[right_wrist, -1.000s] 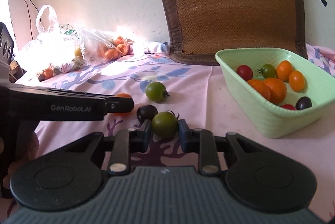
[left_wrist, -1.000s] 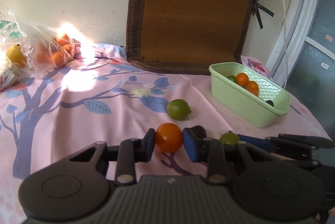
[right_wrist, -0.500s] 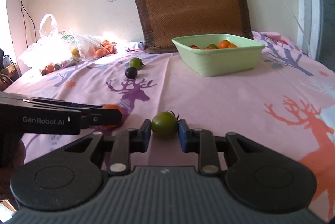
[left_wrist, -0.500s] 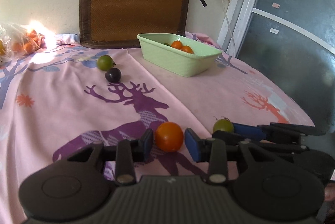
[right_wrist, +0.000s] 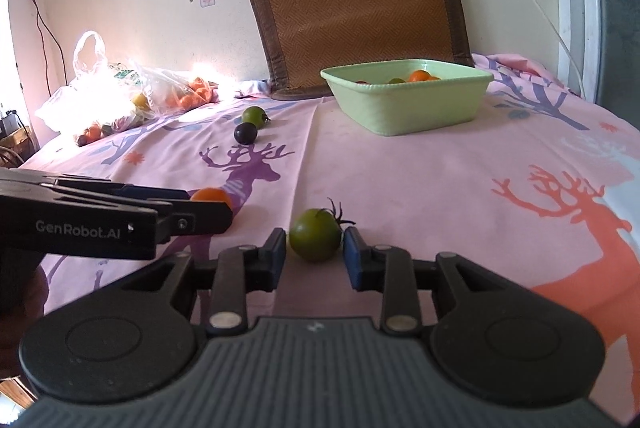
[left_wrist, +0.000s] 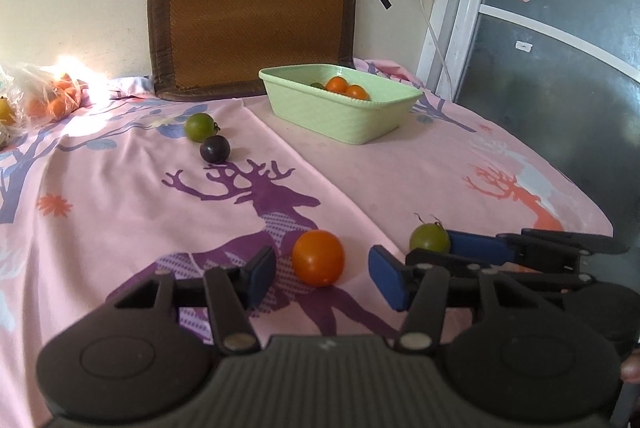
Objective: Organize fruits
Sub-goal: 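Lift the orange and green tomatoes with both tools, then carry both tomatoes over the basket and open both tools to release them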
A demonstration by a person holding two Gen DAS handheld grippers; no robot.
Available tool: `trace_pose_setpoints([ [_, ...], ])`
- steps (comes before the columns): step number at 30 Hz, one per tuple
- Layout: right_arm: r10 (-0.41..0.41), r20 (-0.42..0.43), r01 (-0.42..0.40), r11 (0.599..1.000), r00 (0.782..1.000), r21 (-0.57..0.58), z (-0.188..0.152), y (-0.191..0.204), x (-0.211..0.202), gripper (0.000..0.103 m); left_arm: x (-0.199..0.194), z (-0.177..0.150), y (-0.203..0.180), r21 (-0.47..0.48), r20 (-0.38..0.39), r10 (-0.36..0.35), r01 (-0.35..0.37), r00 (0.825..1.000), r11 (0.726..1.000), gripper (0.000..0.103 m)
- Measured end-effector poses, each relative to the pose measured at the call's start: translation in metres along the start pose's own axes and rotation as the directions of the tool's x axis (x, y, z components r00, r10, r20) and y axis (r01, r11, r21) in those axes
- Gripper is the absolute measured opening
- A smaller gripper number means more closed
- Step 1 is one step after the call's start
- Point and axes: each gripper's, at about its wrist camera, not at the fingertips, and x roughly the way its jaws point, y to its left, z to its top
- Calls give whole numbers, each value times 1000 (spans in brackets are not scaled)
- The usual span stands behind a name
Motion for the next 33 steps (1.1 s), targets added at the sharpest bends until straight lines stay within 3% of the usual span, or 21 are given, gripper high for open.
trace_pose_setpoints([
  [4, 1, 5, -1, 1000, 1000, -14, 0, 0, 1, 36, 5, 0, -6, 32, -8, 10, -10, 1000, 999, 30],
  [5, 0, 9, 0, 1000, 1000, -24, 0, 1, 1, 31, 6, 2, -6, 31, -13, 2, -2, 1000, 1000, 30],
  [18, -48, 47, 48, 999, 998, 6, 14, -28, 5, 31, 41, 41, -21, 26, -24, -98, 99, 995, 995, 30],
  [26, -105, 157, 103, 994, 982, 25, 62, -64, 23, 31, 76, 120, -11, 27, 62, -70, 69, 996, 997, 30],
  [30, -139, 203, 137, 990, 969, 19, 93, -83, 48, 31, 111, 158, -2, 8, 61, -49, 48, 997, 999, 30],
  [33, -154, 190, 154, 988, 970, 13, 107, -92, 72, 31, 138, 173, 4, 10, 51, -9, 8, 999, 1000, 30],
])
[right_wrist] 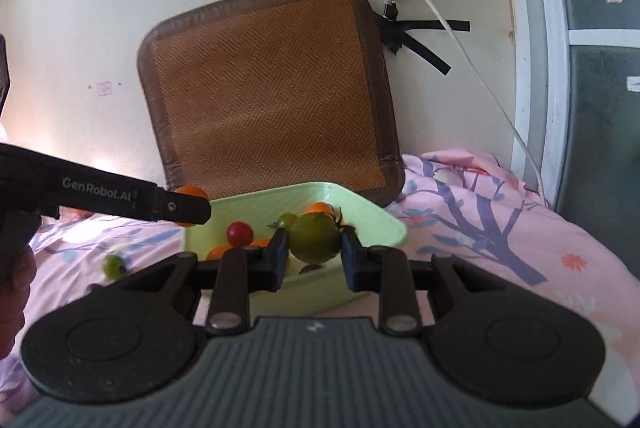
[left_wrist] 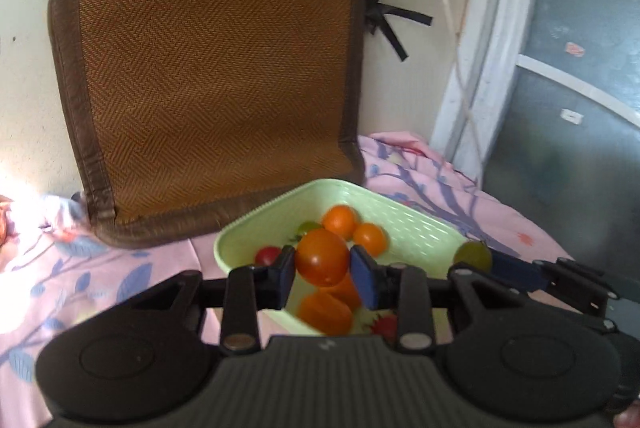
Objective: Organize fruits
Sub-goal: 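Carry both tomatoes over the basket and open both tools to release them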
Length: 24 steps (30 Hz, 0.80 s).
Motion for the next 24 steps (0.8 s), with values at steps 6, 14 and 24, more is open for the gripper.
trace_pose_setpoints([
  [6, -26, -29, 25, 999, 999, -32, 0, 0, 33, 31, 33, 5, 6, 6, -26, 34, -34, 999, 999, 35],
  [14, -54, -5, 54, 998, 999, -18, -4, -5, 35, 45, 11, -4, 13, -45, 5, 52, -52, 999, 998, 50],
  [24, -43, 5, 42, 997, 999, 67, -23, 3, -20, 45, -90, -76, 21, -45, 17, 178, -177, 984, 983, 55],
])
